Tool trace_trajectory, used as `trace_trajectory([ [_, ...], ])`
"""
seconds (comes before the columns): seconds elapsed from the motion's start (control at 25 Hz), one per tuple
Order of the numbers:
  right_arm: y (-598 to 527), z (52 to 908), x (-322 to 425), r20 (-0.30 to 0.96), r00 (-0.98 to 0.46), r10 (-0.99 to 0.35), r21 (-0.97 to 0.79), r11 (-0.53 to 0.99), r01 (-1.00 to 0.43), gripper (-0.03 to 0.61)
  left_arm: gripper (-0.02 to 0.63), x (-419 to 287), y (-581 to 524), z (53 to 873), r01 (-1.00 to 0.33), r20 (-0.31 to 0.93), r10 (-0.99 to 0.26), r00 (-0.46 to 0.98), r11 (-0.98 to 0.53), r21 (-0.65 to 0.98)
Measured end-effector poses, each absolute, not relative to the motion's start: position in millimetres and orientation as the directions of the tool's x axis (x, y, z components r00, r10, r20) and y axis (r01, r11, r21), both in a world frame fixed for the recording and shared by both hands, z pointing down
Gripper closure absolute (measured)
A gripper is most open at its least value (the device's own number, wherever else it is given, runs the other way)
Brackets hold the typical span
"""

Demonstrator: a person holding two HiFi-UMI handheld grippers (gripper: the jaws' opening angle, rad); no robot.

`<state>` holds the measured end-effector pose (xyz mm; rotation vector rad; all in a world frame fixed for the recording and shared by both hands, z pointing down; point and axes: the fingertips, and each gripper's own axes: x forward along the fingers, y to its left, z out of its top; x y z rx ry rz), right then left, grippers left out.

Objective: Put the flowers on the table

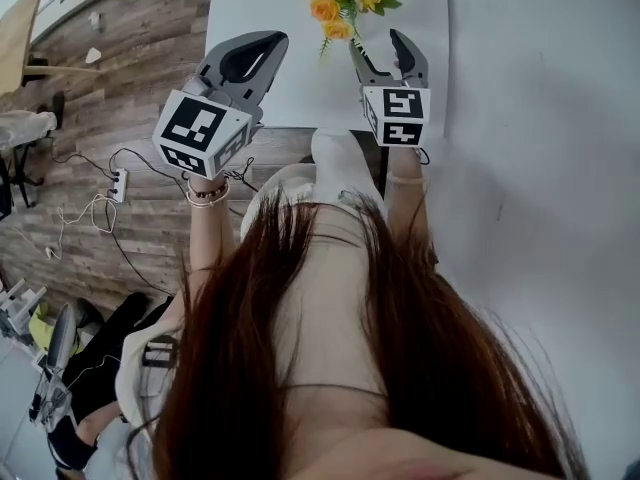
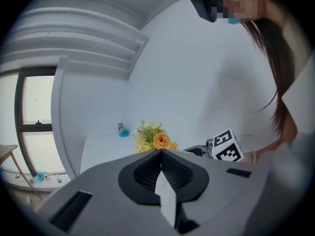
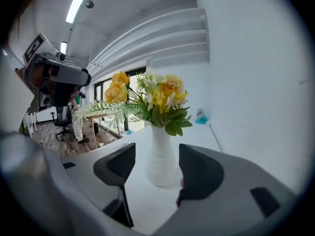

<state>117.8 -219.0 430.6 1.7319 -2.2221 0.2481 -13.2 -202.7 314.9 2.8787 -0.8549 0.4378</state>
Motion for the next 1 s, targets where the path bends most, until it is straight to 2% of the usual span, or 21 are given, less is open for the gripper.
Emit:
trace_trajectory([
  [0.44, -188.1, 425.2, 115.7, 0.349, -0.158, -0.924, 0.078, 0.197, -0.977, 0.305, 0.609, -22.8, -178.9, 302.7, -0.518, 0.261, -0.498, 0.827, -0.855, 0.006],
  [1.0, -146.4, 402.0, 109.1, 0.287, -0.113, -0.951, 0.11, 0.15, -0.982, 0.351, 0.609, -39.7, -135.5, 292.1, -0.512, 0.226, -0.501, 0.836, -0.859, -0.009],
])
